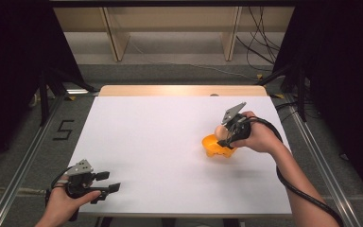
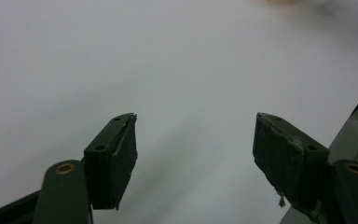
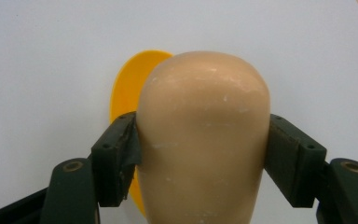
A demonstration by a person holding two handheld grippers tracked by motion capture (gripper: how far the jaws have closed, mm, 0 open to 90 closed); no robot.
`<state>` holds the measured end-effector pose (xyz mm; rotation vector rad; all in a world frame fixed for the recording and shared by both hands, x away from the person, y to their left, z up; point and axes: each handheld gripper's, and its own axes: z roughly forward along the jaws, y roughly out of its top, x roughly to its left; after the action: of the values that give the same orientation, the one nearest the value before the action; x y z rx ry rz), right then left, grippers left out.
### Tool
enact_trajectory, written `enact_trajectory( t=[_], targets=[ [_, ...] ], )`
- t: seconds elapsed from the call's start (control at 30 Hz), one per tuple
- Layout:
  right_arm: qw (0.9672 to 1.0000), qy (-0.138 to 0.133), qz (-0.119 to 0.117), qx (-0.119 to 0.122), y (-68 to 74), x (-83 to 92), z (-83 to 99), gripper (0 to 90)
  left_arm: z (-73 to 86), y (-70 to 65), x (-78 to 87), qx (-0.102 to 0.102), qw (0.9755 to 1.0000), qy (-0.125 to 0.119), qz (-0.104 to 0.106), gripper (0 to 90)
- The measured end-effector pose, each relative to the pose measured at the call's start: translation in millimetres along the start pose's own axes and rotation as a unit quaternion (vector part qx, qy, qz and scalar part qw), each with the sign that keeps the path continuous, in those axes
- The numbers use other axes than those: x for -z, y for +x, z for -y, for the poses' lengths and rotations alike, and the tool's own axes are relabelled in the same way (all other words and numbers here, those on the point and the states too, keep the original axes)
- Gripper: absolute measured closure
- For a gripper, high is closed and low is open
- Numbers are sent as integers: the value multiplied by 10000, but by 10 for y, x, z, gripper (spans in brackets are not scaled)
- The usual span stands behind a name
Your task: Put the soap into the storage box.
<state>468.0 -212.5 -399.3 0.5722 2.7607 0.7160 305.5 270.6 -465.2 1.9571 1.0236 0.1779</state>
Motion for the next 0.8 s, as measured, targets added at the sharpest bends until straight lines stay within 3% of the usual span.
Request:
enact_trajectory(
  t=[0.1,0.2,0.43,0.47,0.8],
  targets=[
    [9999,-73,-18,138,-20,-23,-2,333,0,0,0,-3,10000,2,3,301],
    [10000,-48,55,-10,-6,-37,10,332,0,3,5,-18,10000,18,2,301],
    [10000,8,-45,77,-16,-83,35,332,-1,0,3,-7,10000,9,5,301],
    [10000,45,-39,-8,-9,-84,40,331,-2,1,5,-7,10000,19,9,301],
    [10000,-8,-37,-26,-28,-99,35,332,-3,10,9,-63,9999,86,-27,301]
  ],
)
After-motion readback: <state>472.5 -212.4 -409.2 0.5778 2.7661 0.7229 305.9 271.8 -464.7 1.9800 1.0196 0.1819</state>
